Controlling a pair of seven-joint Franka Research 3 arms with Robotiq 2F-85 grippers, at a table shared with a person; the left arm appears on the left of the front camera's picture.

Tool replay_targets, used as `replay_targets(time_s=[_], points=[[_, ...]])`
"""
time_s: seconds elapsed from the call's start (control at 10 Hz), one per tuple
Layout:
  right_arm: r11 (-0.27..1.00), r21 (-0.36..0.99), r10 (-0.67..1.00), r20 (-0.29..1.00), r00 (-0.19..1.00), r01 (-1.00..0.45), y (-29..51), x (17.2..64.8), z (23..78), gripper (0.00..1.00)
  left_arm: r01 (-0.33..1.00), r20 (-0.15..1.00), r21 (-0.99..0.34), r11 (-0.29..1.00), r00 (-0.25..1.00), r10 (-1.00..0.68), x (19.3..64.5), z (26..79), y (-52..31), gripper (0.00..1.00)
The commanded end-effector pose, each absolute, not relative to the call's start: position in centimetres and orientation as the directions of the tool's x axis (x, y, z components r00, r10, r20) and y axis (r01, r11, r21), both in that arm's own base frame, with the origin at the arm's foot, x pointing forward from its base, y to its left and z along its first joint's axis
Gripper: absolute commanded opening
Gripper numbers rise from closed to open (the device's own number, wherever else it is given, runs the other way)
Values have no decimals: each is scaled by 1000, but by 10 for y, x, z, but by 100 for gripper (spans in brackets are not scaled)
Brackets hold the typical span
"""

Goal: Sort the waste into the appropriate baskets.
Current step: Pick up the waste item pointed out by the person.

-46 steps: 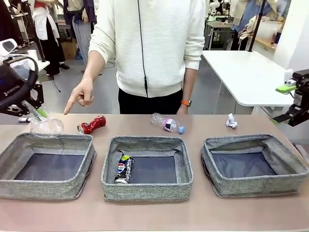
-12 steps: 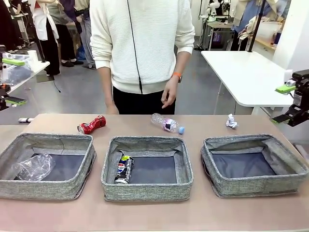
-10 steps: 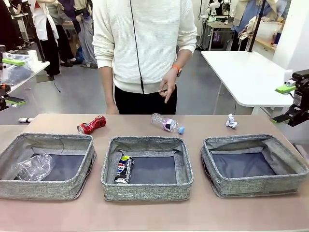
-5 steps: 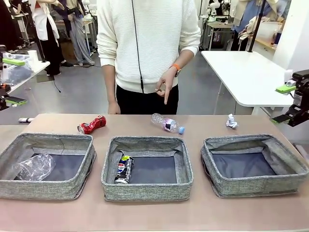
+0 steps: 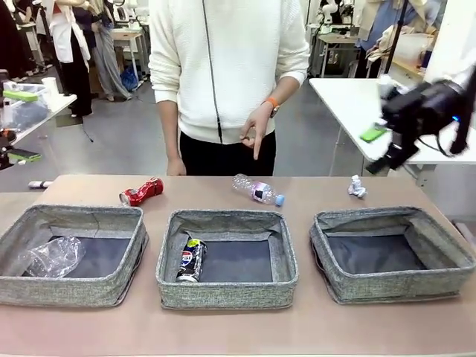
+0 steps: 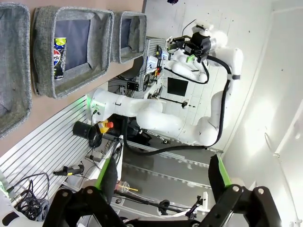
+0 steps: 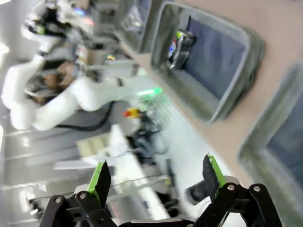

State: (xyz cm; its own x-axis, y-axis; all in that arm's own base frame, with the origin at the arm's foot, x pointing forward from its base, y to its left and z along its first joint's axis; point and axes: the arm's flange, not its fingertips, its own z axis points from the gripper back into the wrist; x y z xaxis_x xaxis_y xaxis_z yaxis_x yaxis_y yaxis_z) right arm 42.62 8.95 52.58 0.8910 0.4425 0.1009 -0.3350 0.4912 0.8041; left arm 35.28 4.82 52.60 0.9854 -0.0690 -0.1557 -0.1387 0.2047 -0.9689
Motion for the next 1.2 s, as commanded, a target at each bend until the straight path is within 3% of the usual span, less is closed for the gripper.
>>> replay_targets(time_s=[0.0, 0.1, 0.3, 0.4, 0.7, 0.8, 1.1], points=[[686, 510, 513, 167, 842, -519, 166, 467, 522, 100, -121, -137, -975, 185, 988, -76, 352, 529, 50, 100], [742, 416, 498, 184, 848, -526, 202, 476, 512, 100, -121, -137, -975, 185, 988, -76, 352, 529, 50, 100], [801, 395, 370, 265, 890, -450, 235, 478, 480, 100, -121, -137, -975, 185, 988, -76, 352, 529, 50, 100], [665, 462, 552, 227, 802, -588, 236, 462, 524, 100, -121, -137, -975, 185, 988, -76, 352, 529, 50, 100], [711, 421, 510, 244, 825, -564, 247, 472, 504, 100, -121, -137, -975, 185, 988, -76, 352, 529, 50, 100], [691, 257, 550, 419, 722, -676, 258, 477, 502, 100, -121, -137, -975, 185, 988, -76, 352, 529, 50, 100], [744, 258, 451, 487, 748, -616, 282, 554, 469, 100, -121, -137, -975, 185, 988, -76, 352, 529, 50, 100]])
